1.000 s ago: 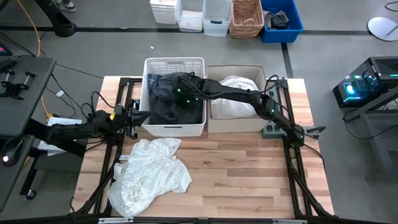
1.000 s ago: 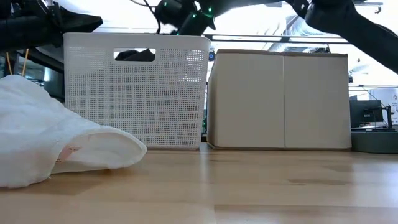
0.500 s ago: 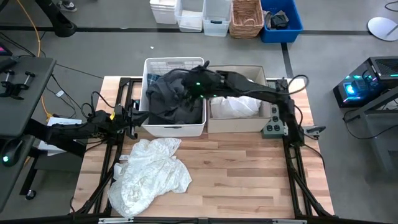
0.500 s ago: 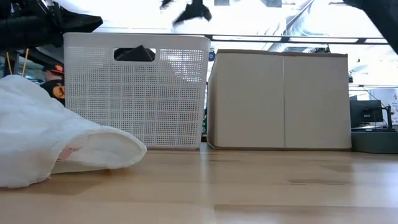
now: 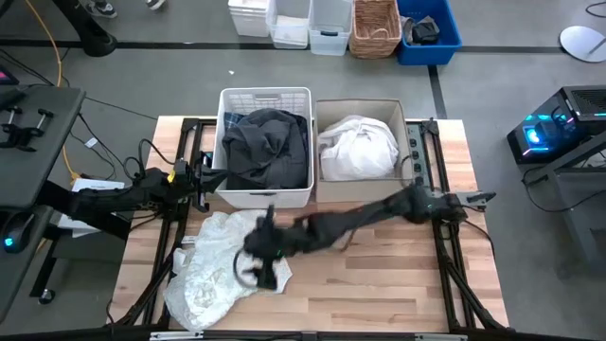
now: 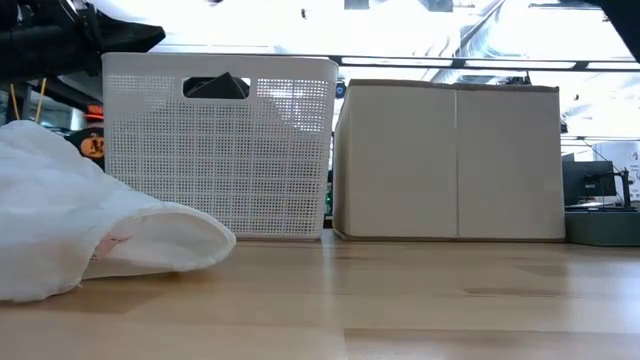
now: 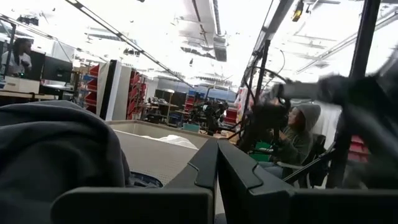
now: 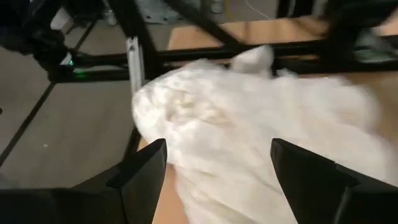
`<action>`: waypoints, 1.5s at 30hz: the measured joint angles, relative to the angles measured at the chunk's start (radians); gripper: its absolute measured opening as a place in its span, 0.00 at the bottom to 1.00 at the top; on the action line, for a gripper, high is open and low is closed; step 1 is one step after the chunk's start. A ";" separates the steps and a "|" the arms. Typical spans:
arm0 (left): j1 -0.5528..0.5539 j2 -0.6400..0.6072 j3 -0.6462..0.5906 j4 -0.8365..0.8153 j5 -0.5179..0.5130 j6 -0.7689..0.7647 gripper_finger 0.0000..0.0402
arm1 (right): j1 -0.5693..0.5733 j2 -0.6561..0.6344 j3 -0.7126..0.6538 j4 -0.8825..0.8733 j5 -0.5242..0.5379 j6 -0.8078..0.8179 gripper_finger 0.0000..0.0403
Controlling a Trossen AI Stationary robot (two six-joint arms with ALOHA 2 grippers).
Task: Sort clothes
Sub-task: Put the white shirt into the laundry organizer
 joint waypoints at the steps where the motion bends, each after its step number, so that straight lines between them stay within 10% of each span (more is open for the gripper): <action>1: 0.000 0.000 0.000 0.000 0.000 0.000 0.00 | 0.008 0.035 0.000 0.043 0.000 0.000 0.70; 17: 0.000 0.000 0.000 0.000 0.000 0.000 0.00 | -0.009 0.341 0.000 0.292 0.245 -0.121 0.69; 21: 0.000 0.000 0.000 0.000 0.000 0.000 0.00 | -0.005 0.342 0.005 0.093 0.232 -0.107 0.46; 25: 0.000 0.000 0.000 0.000 0.000 0.000 0.00 | 0.011 0.296 0.005 -0.141 0.152 -0.181 0.07; 35: 0.000 0.000 0.000 0.000 0.000 0.000 0.00 | 0.107 0.087 -0.003 -0.618 0.123 -0.261 0.02; 45: 0.000 0.000 0.000 0.000 -0.001 0.000 0.00 | 0.178 -0.256 -0.002 -0.856 0.384 -0.060 0.02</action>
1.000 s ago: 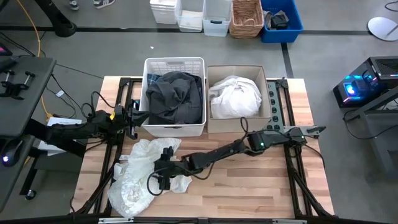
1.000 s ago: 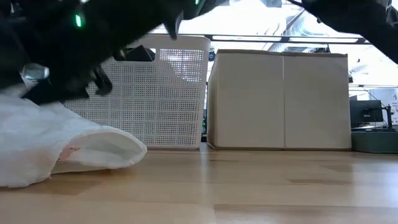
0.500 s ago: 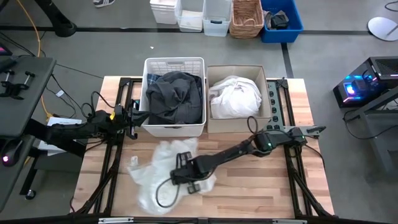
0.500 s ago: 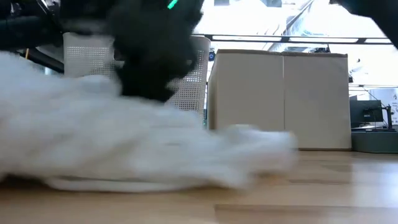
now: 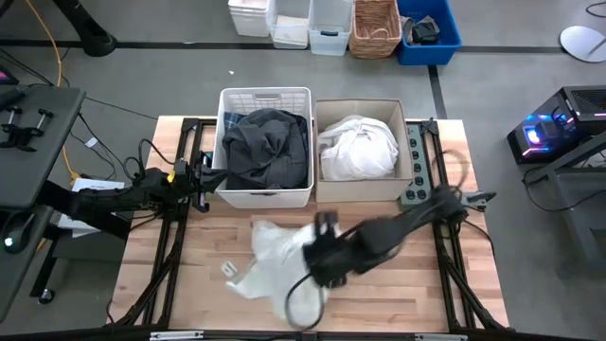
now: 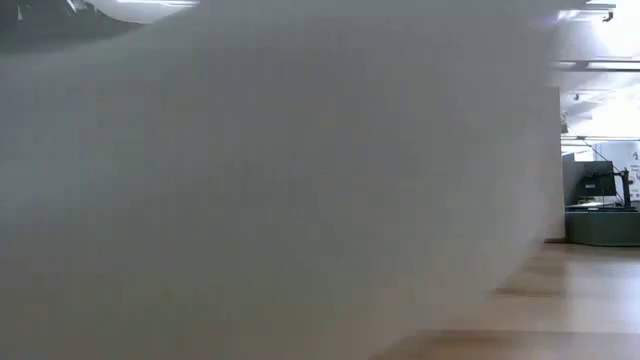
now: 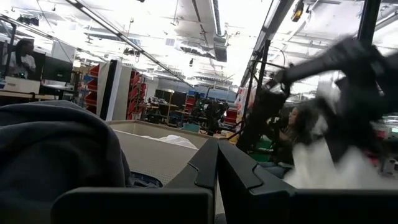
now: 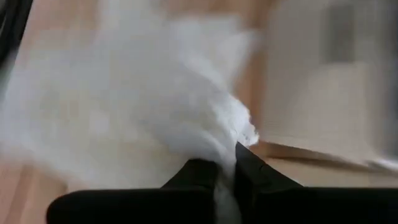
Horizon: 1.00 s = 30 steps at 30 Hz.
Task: Sort clothes
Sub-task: Put the white shirt into the laundry organizer
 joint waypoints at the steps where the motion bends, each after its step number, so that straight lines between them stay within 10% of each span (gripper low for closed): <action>1: 0.000 0.000 0.000 0.000 0.000 0.000 0.00 | 0.000 -0.046 0.000 -0.002 0.041 0.027 0.02; 8: 0.000 0.000 0.000 0.000 0.000 0.000 0.00 | -0.030 -0.398 0.001 0.166 0.466 0.063 0.02; 17: 0.000 0.000 0.000 0.000 0.000 0.000 0.00 | -0.170 -0.657 0.005 0.764 0.902 -0.569 0.02; 23: 0.000 0.000 0.000 0.000 0.000 0.000 0.00 | -0.311 -0.686 0.004 0.774 0.900 -0.624 0.02; 30: 0.000 0.000 0.000 0.000 0.000 0.000 0.00 | -0.439 -0.606 0.003 0.542 0.594 -0.298 0.02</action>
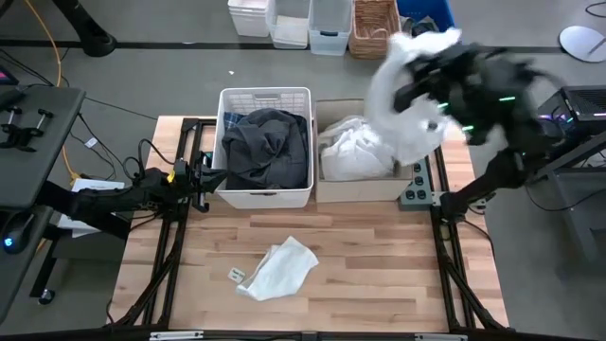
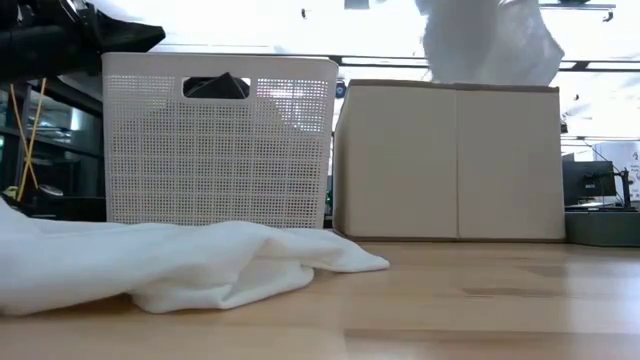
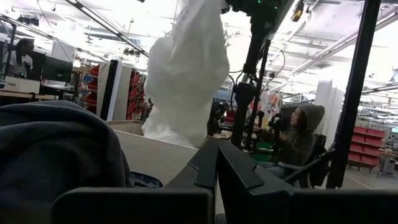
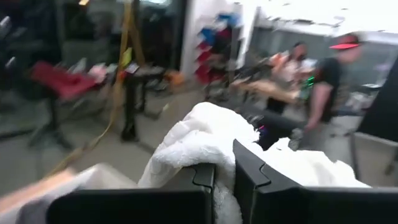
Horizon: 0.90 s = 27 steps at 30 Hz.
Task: Sort clothes
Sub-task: Put the white shirt into the laundry organizer
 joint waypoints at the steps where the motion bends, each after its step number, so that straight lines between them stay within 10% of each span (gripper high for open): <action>1: 0.000 0.000 0.000 0.000 0.000 0.000 0.00 | -0.012 0.020 -0.001 -0.020 -0.032 0.027 0.02; 9: 0.000 0.000 0.000 0.000 0.000 0.000 0.00 | -0.077 0.108 -0.002 -0.028 -0.139 0.089 0.02; 17: 0.000 0.000 0.000 0.000 0.000 0.000 0.00 | -0.181 0.038 -0.002 -0.727 -0.002 0.545 0.02; 27: 0.000 0.001 0.000 0.000 -0.001 0.000 0.00 | -0.293 -0.212 -0.348 -0.659 0.034 0.755 0.02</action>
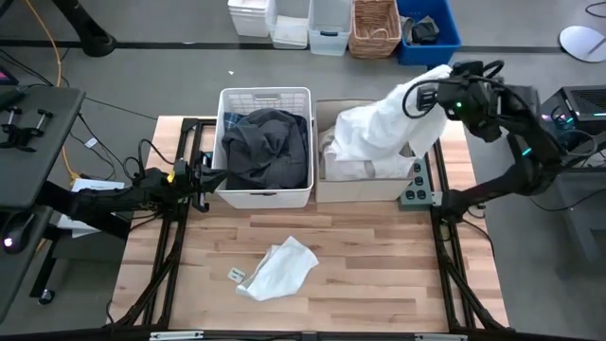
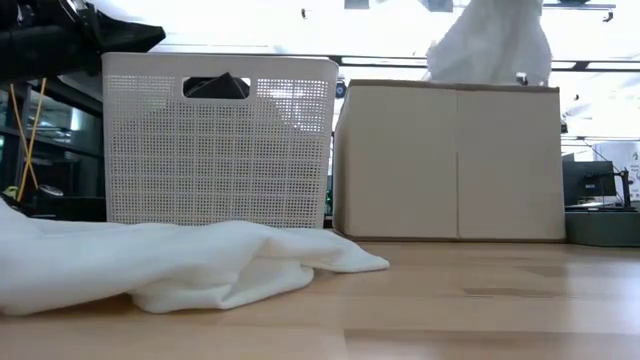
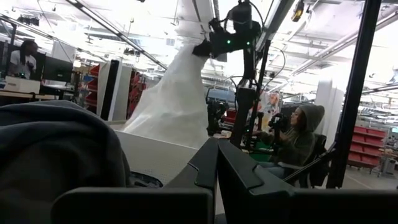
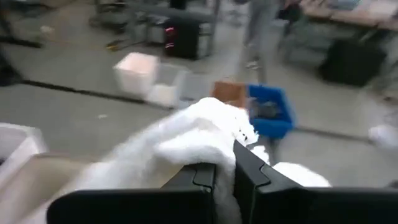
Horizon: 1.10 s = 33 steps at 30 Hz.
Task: Sort clothes
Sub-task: Put the white shirt into the laundry organizer
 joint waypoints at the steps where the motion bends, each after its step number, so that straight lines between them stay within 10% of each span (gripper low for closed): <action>1: 0.000 0.000 0.000 0.000 0.000 0.000 0.00 | -0.007 -0.013 -0.049 0.072 -0.032 -0.014 0.02; 10: 0.000 0.000 0.000 0.000 0.001 0.000 0.00 | -0.011 0.000 -0.520 0.687 -0.451 -0.192 0.02; 15: 0.000 0.000 0.000 0.000 0.001 0.000 0.00 | -0.073 0.020 -0.733 0.747 -0.490 -0.036 0.02; 22: 0.000 0.000 0.000 0.000 0.002 0.000 0.00 | -0.117 0.042 -1.054 1.267 -0.825 0.121 0.02; 33: 0.000 -0.001 0.000 0.000 0.002 0.000 0.00 | -0.104 0.156 -1.129 1.194 -0.999 0.245 0.08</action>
